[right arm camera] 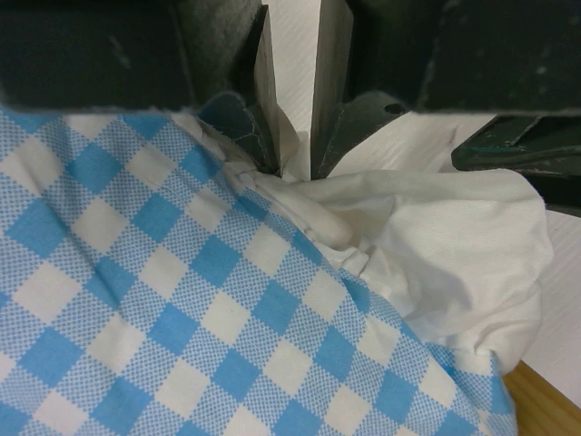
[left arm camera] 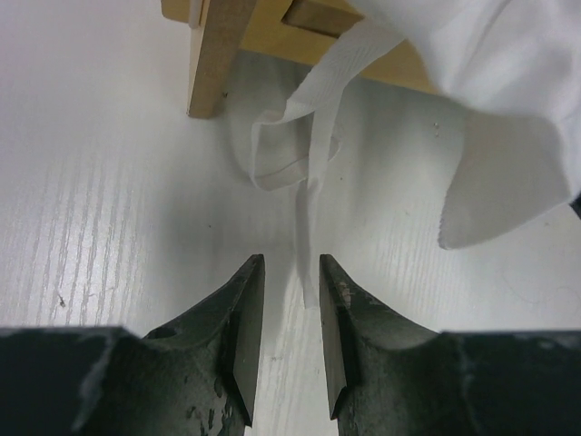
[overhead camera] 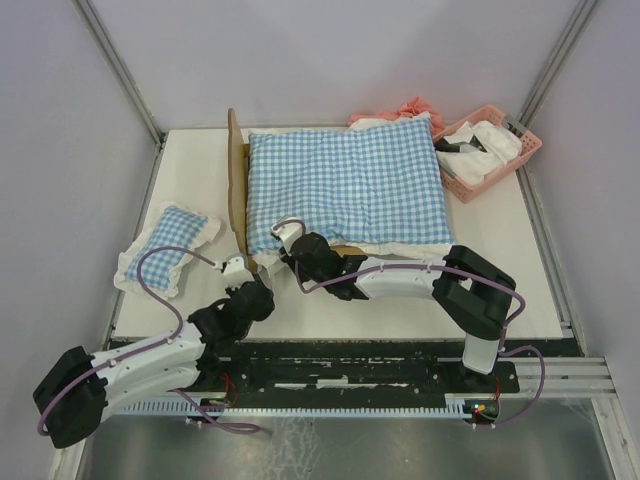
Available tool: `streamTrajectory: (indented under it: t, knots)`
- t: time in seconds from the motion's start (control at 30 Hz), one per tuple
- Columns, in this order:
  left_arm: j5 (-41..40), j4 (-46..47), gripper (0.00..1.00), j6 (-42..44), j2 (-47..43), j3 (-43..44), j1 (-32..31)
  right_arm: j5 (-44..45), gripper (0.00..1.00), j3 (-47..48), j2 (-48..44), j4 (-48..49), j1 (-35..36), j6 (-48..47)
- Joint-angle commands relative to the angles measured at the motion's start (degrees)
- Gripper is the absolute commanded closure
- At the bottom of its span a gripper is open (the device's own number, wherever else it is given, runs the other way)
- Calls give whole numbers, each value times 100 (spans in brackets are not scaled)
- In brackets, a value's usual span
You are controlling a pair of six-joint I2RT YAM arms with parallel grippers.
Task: Set up the pet bed
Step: Tie the ropes to the bed frame.
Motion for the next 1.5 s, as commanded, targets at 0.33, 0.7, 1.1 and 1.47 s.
streamTrajectory:
  t: [0.33,0.7,1.1,1.47]
  knots:
    - [-197,1140,61,-8,712,-189,-30,127,72,-94,-164,634,-148,266]
    - [-519,628,97,-140,1109,137,-24,486,68,-368,-570,398,-135,2002]
    - [-800,108,97,-389,45,151,7,1437,68,-827,-903,121,385,5073]
    - [-462,-110,91,-95,-333,278,109,1777,68,-244,-310,-602,651,6122]
